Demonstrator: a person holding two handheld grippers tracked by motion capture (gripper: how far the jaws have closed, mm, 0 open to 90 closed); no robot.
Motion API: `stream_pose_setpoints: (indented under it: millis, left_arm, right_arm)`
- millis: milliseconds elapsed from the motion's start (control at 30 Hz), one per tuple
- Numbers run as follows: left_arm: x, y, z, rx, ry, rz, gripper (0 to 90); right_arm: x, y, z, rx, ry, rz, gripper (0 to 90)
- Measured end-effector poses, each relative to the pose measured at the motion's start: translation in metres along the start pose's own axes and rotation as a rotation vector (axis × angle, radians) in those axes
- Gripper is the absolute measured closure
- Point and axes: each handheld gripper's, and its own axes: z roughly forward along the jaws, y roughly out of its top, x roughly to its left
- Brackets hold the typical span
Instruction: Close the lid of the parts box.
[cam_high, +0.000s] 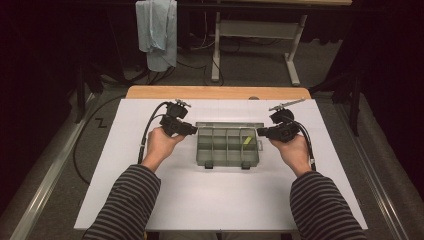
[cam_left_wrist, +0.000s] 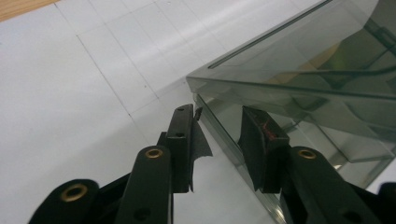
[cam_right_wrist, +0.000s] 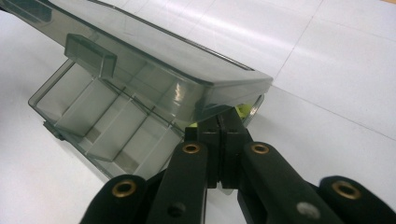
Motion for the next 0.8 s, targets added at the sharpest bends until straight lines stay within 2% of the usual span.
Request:
stream_pose_setpoints:
  millis: [267, 800]
  left_arm:
    - [-0.006, -0.004, -0.005, -0.009, -0.037, 0.019, 73.1]
    - [-0.017, -0.013, -0.012, -0.040, -0.036, 0.063, 75.1]
  right_arm:
    - [0.001, -0.002, -0.001, 0.000, 0.007, -0.007, 90.0]
    - [0.002, -0.013, -0.004, -0.013, 0.031, -0.021, 90.0]
